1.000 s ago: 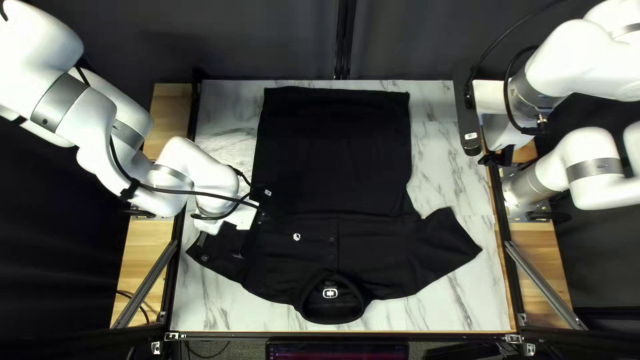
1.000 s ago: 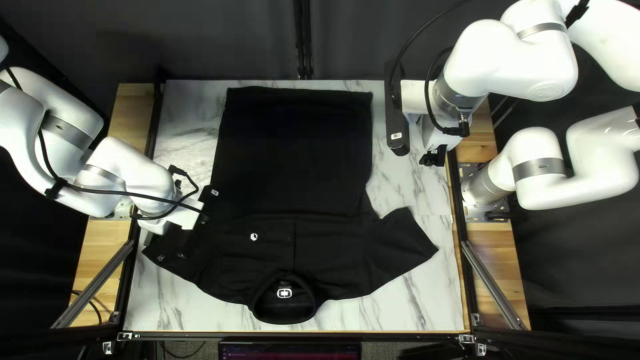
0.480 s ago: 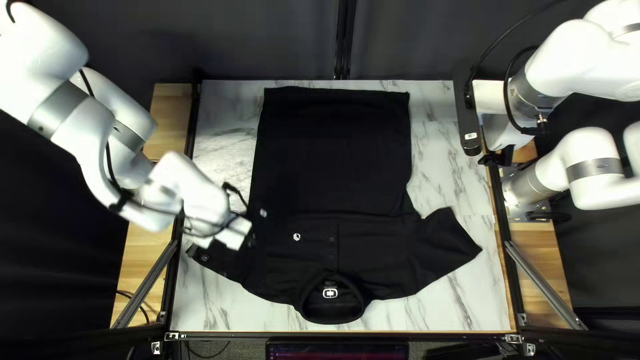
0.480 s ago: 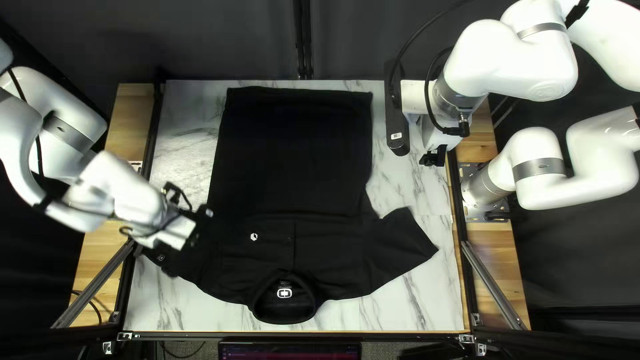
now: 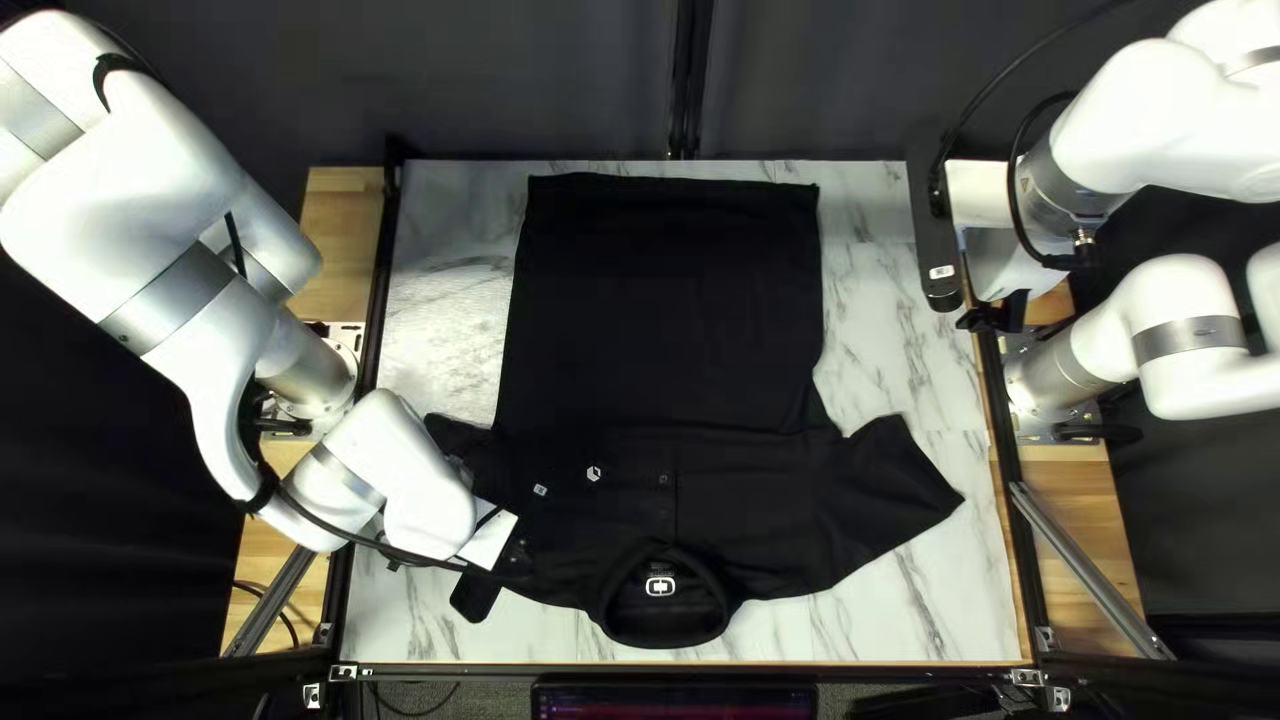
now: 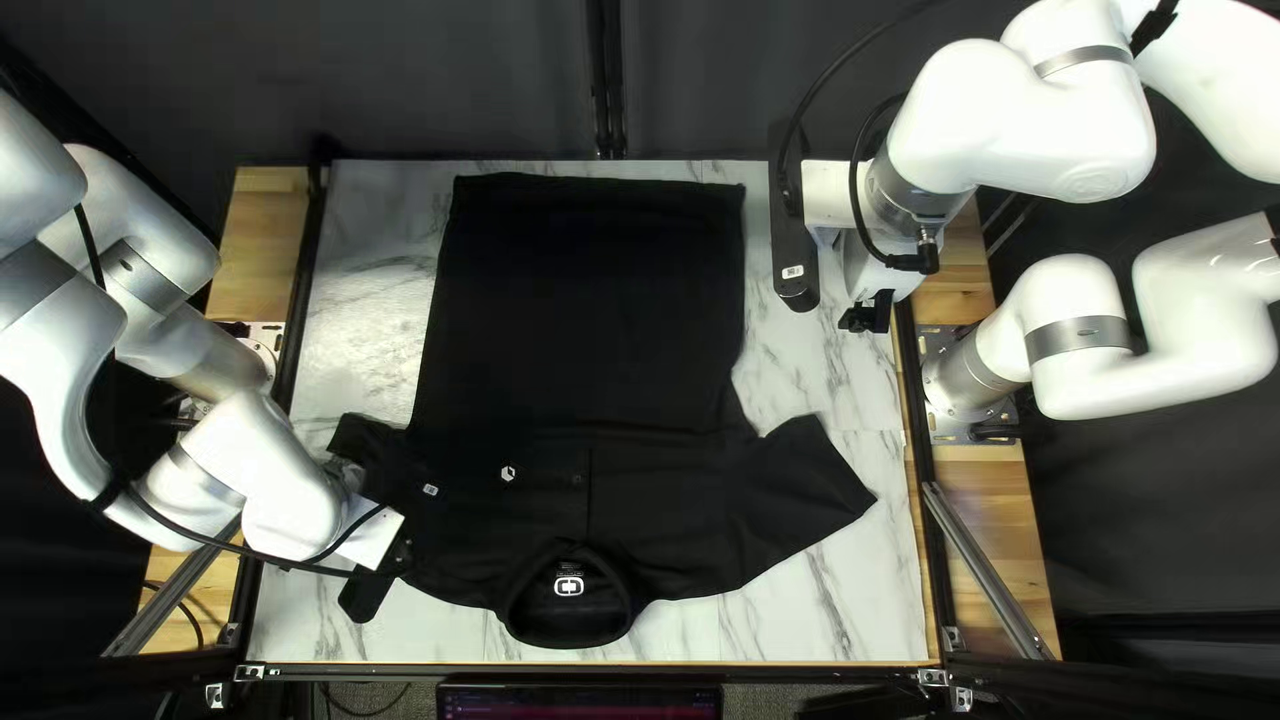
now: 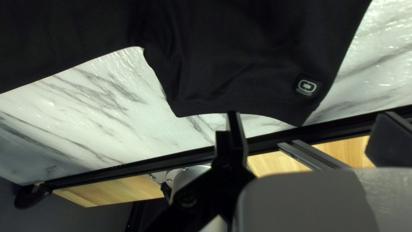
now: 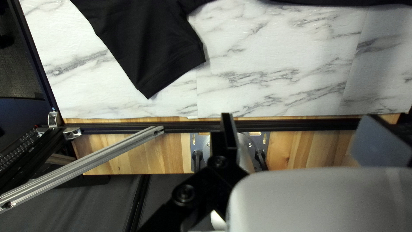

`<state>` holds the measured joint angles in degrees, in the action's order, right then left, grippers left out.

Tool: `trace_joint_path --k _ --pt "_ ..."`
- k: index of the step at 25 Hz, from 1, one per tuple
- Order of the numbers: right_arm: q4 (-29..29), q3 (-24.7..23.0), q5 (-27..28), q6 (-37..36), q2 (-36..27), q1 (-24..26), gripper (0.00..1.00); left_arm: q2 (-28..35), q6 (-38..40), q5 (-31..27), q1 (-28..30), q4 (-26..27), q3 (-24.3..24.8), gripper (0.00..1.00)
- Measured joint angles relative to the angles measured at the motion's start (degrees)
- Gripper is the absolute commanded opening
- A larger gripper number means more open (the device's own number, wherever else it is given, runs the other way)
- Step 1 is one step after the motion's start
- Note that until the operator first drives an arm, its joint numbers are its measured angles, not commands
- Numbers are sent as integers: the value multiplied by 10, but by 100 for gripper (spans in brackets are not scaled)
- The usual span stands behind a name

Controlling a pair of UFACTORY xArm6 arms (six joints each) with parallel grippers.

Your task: Fold t-shirt

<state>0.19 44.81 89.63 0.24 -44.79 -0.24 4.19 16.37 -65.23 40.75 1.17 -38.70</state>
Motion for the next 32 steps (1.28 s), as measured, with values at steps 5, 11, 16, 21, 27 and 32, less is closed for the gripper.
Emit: trace_joint_path --k 5,11,16,21,27,32 --pt "0 0 0 0 0 0 100 -38 58 41 60 -53 -2 100" --pt "0 0 0 0 0 0 100 -59 84 25 95 -85 -14 100" --pt "0 0 0 0 0 0 100 -64 90 14 96 -81 -22 100" --pt "0 0 0 0 0 0 100 -53 85 4 96 -73 -8 100" --pt "0 0 0 0 0 0 100 -58 61 -17 87 -58 -12 100" --pt "0 0 0 0 0 0 100 -60 61 -20 90 -45 -1 100"
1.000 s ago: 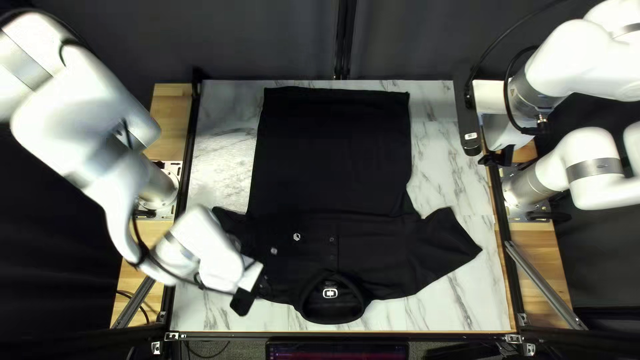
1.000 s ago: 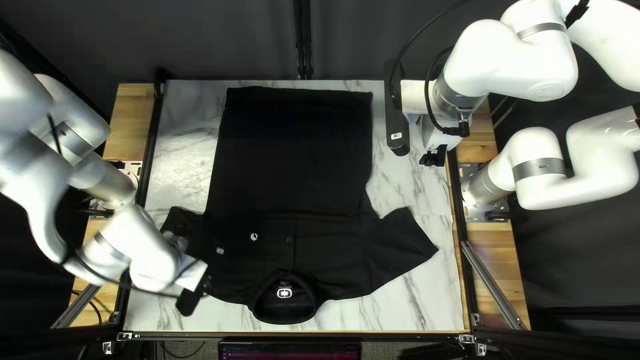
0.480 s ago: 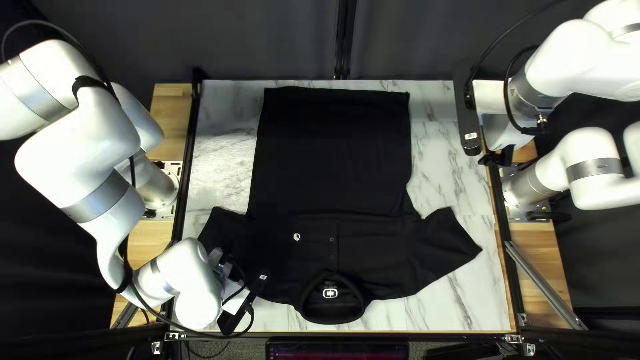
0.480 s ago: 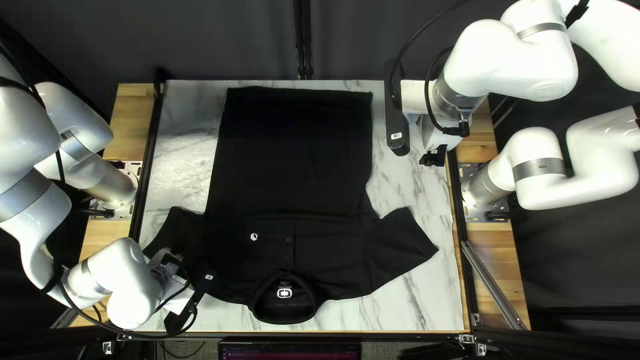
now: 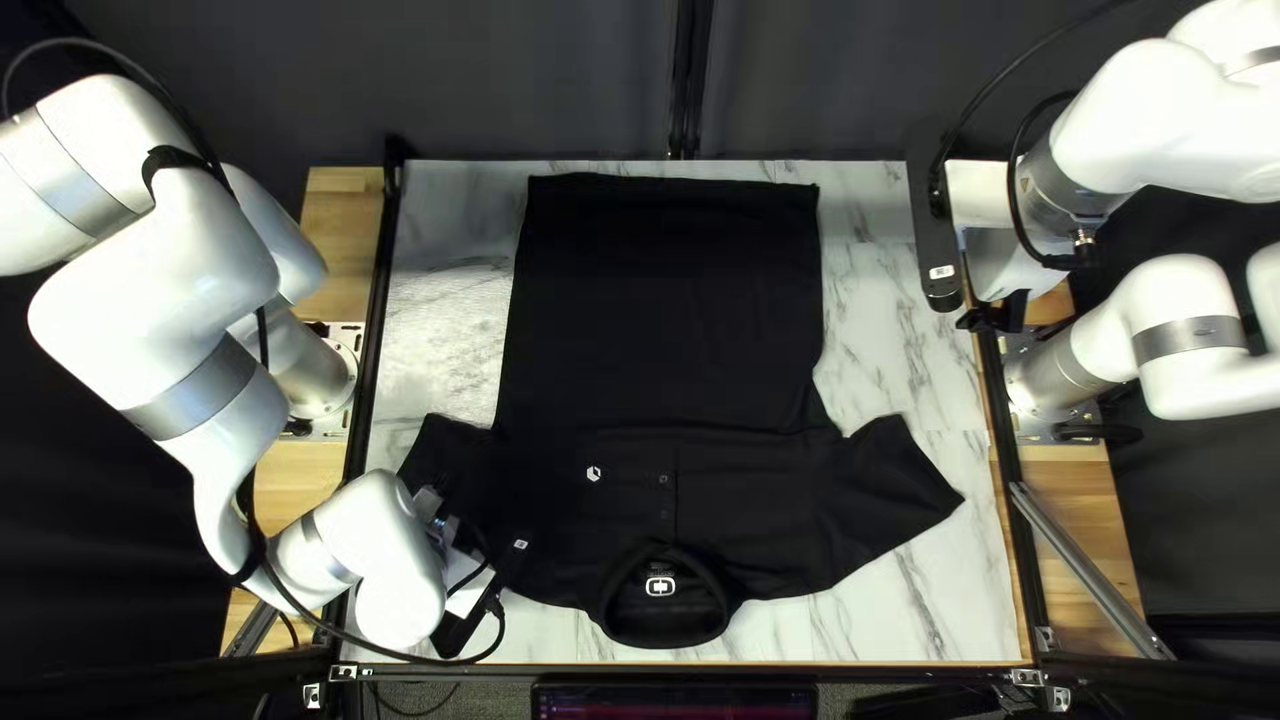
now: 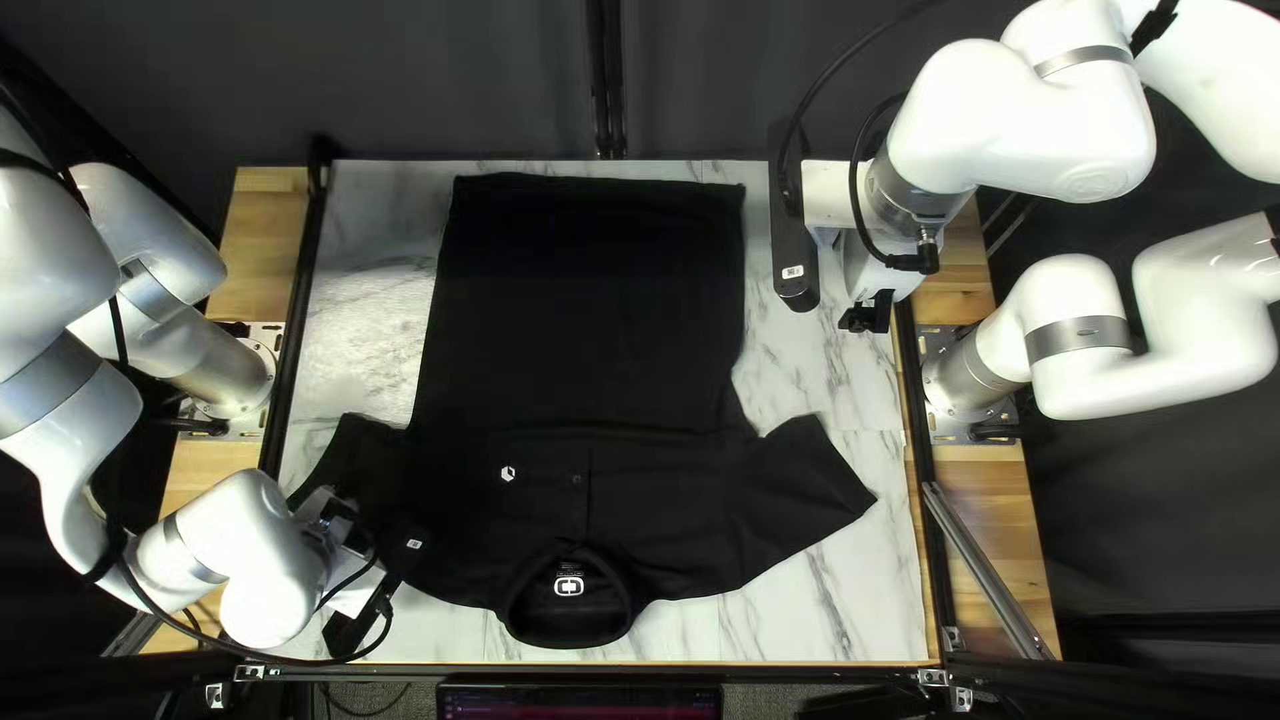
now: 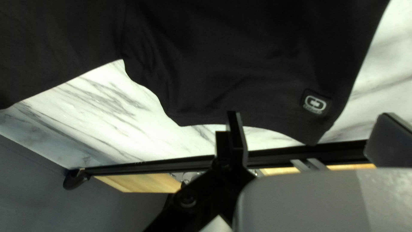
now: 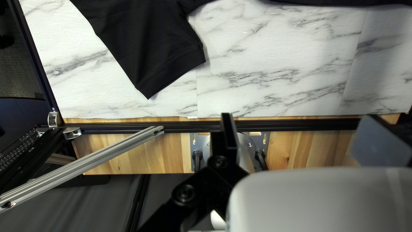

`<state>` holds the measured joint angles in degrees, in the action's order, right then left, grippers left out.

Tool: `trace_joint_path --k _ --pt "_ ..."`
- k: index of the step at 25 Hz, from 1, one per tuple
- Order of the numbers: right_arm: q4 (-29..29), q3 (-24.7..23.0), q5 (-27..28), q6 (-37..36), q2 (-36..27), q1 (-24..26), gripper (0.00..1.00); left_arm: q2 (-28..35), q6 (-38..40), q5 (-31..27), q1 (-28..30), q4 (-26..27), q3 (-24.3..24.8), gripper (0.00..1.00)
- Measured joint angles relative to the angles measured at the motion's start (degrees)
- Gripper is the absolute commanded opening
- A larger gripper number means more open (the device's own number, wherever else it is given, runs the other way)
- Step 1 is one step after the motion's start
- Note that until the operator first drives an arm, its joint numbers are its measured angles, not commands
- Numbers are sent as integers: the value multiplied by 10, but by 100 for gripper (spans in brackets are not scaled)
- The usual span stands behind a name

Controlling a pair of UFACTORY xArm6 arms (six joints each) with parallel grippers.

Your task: Fold t-shirt

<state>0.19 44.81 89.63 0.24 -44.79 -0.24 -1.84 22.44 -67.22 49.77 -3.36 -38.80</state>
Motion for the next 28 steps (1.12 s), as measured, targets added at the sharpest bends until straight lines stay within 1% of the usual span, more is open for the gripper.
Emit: trace_joint_path --k 16,28 --pt "0 0 0 0 0 0 100 19 8 33 10 19 57 100" --pt "0 0 0 0 0 0 100 25 10 43 9 19 71 100"
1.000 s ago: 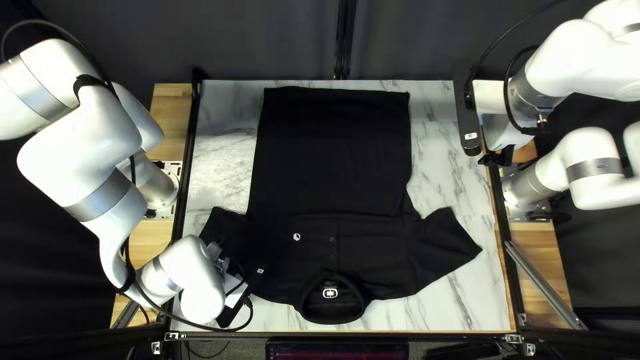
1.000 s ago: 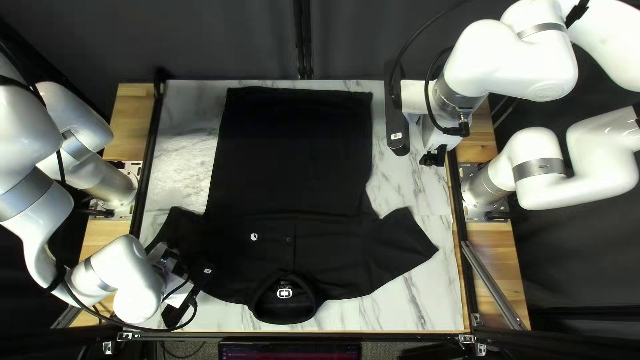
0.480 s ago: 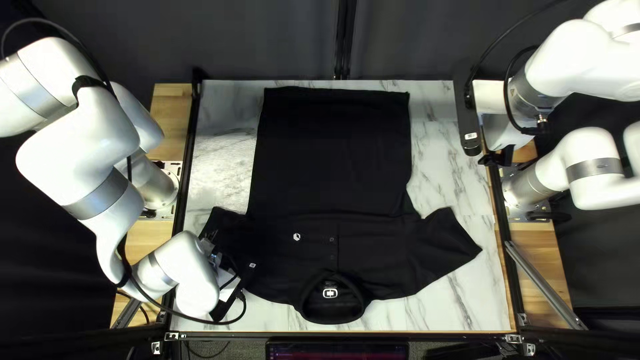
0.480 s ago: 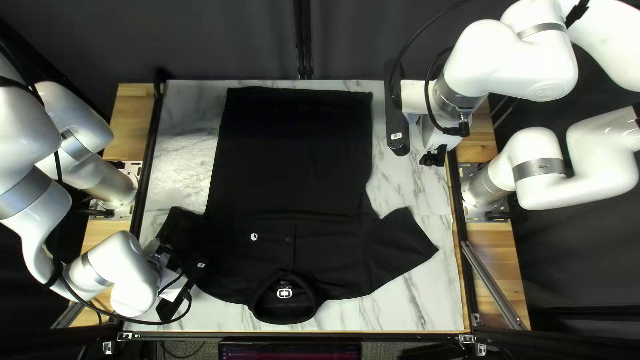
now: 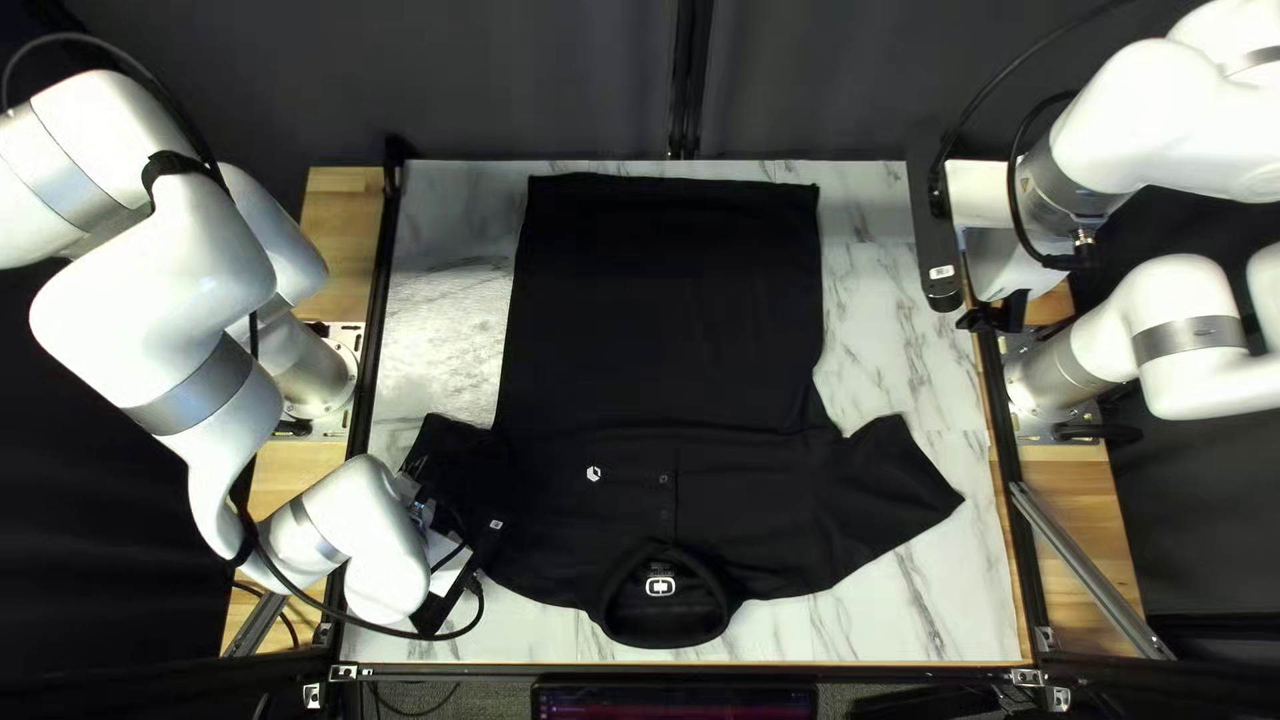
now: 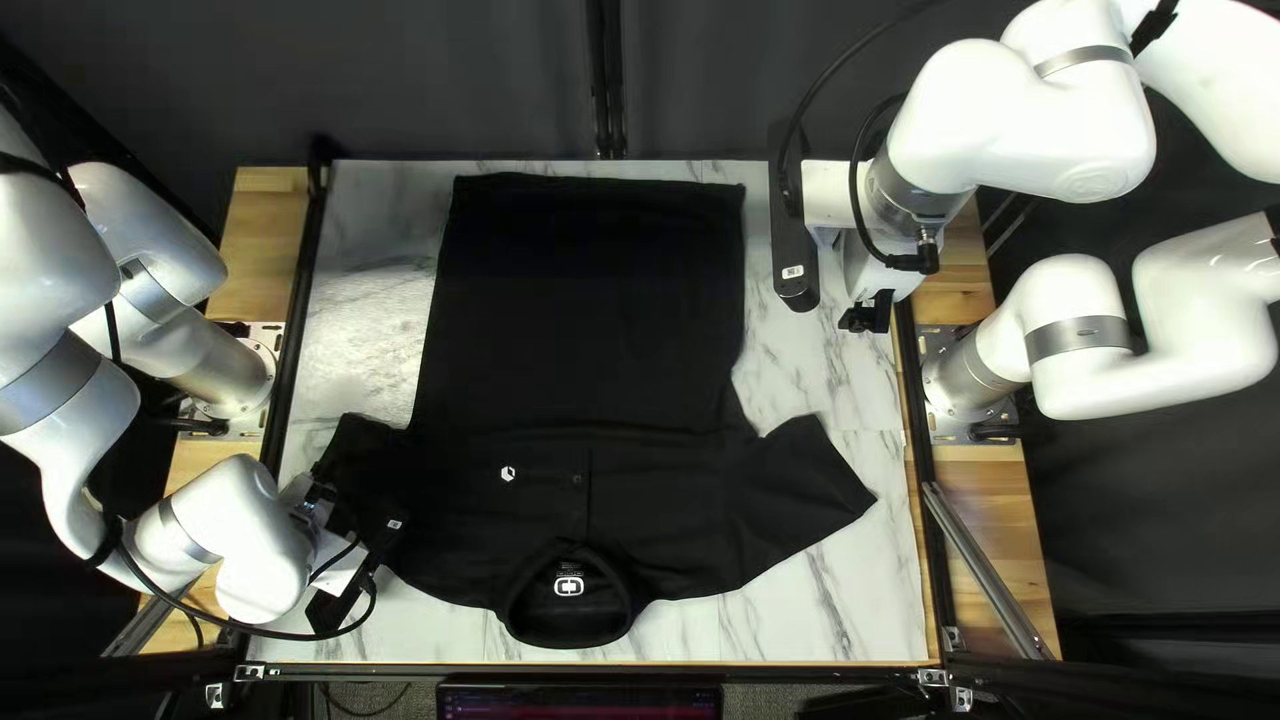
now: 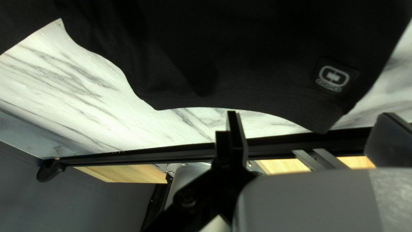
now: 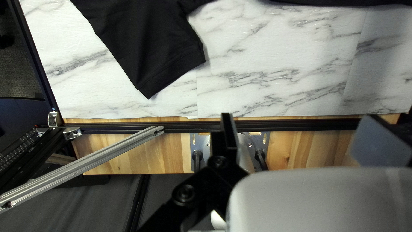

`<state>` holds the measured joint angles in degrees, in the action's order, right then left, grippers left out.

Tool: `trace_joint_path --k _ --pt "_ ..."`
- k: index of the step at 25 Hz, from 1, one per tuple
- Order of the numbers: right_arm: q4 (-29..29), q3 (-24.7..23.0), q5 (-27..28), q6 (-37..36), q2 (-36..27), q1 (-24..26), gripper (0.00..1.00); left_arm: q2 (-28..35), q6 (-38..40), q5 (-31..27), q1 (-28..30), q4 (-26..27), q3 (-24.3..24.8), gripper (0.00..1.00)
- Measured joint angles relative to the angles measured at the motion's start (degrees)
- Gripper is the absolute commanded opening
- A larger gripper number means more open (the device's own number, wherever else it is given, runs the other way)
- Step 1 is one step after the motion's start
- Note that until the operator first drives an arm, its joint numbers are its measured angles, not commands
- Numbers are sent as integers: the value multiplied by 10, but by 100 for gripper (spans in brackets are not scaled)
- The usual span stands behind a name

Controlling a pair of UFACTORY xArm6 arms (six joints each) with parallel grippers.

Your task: Fold t-shirt

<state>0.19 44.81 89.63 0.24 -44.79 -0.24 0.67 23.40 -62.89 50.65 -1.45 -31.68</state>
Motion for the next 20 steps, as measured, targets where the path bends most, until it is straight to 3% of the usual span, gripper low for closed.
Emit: trace_joint_path --k 20 --pt "0 0 0 0 0 0 100 -4 4 19 3 0 8 100"
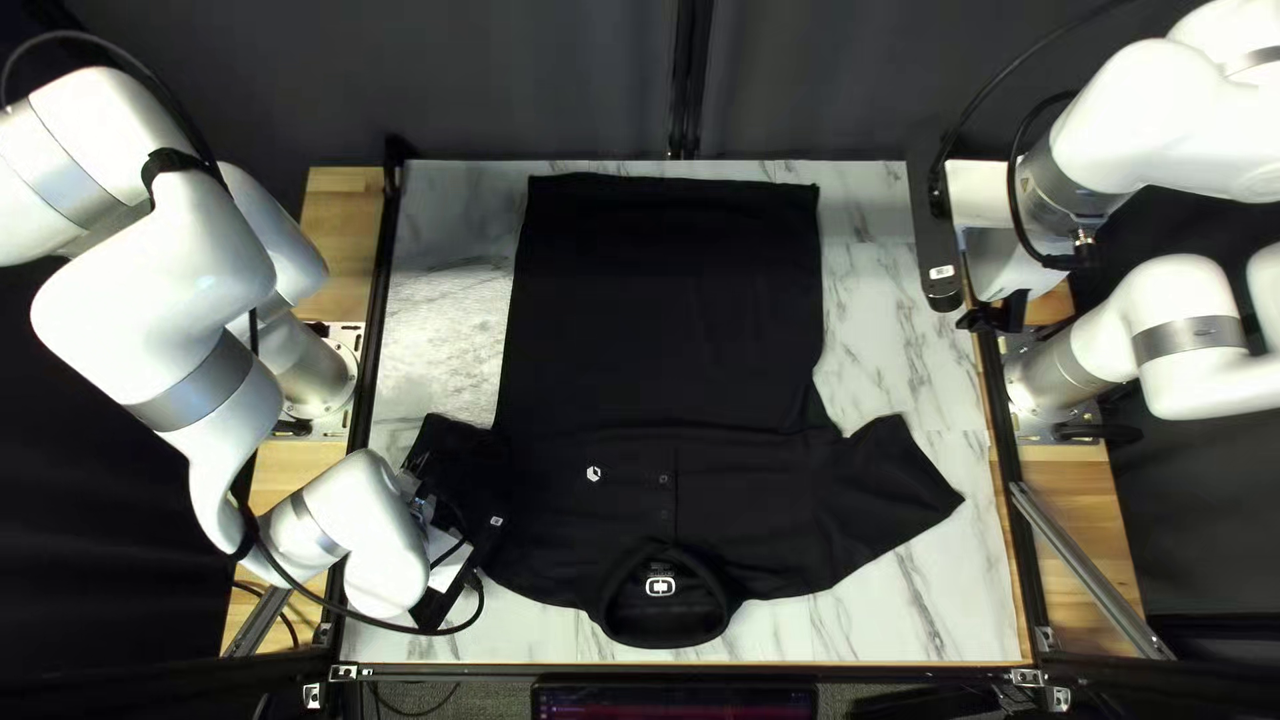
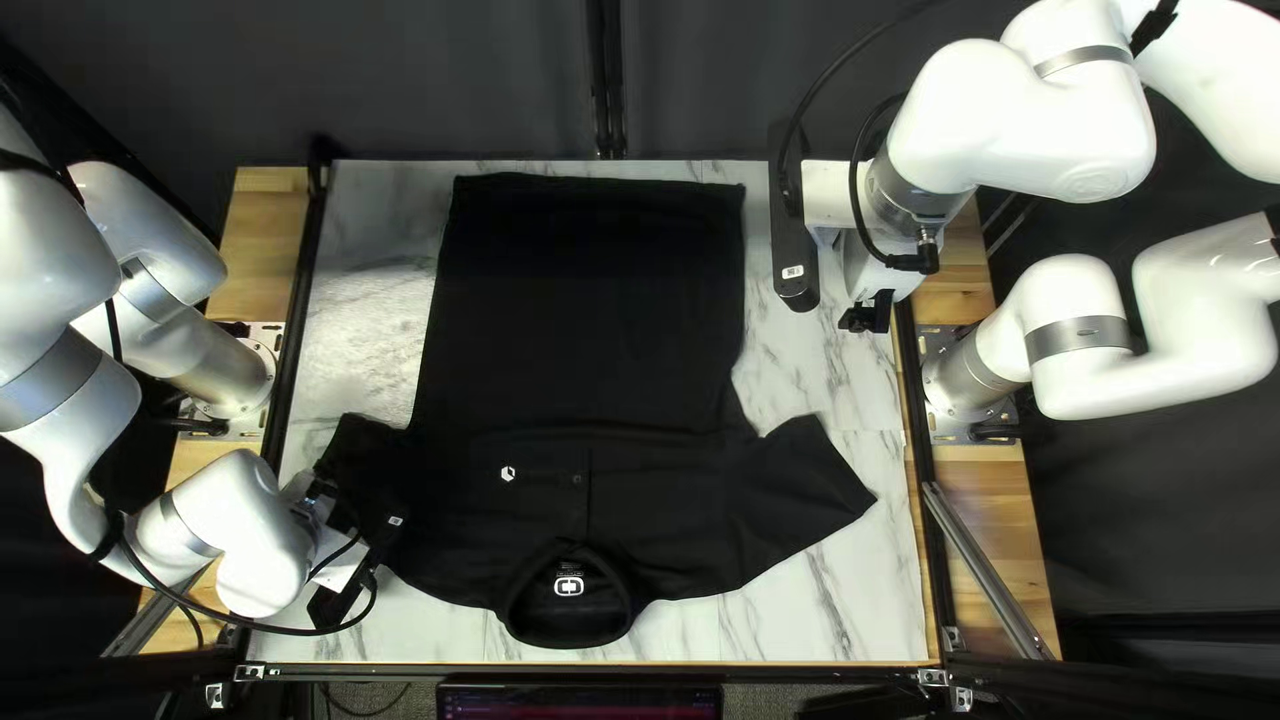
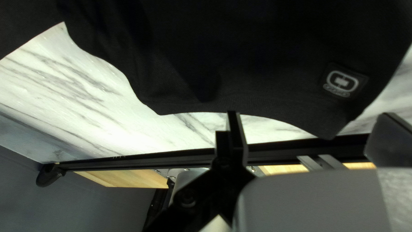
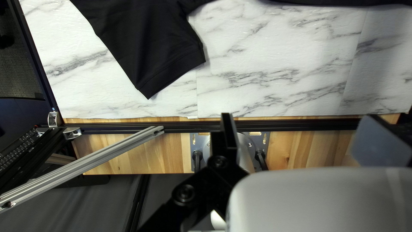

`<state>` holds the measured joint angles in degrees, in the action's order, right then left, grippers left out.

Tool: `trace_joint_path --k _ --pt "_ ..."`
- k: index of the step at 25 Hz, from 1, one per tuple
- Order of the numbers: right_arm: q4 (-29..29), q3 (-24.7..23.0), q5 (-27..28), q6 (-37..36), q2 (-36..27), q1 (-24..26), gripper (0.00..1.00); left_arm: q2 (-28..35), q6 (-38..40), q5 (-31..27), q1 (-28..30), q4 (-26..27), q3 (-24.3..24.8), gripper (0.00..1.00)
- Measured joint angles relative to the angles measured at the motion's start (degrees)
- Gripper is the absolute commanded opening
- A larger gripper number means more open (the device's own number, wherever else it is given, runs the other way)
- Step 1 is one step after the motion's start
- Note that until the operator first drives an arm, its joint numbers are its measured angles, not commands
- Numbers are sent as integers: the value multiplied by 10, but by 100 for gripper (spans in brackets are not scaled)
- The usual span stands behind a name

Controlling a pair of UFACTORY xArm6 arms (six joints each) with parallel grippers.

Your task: Fold t-shirt

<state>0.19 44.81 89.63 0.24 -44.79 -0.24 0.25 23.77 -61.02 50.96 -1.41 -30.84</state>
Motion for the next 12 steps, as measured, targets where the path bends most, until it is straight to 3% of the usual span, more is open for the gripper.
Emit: trace_joint_path --k 1,2,5,6,12 --pt "0 0 0 0 0 0 100 -1 1 2 0 0 0 100" --pt "0 0 0 0 0 0 100 -2 1 3 1 1 1 88" --pt "0 0 0 0 0 0 100 -5 3 5 2 3 2 14" --pt "0 0 0 0 0 0 100 -6 4 6 3 3 2 8" --pt "0 0 0 0 0 0 100 -4 8 1 3 4 1 7"
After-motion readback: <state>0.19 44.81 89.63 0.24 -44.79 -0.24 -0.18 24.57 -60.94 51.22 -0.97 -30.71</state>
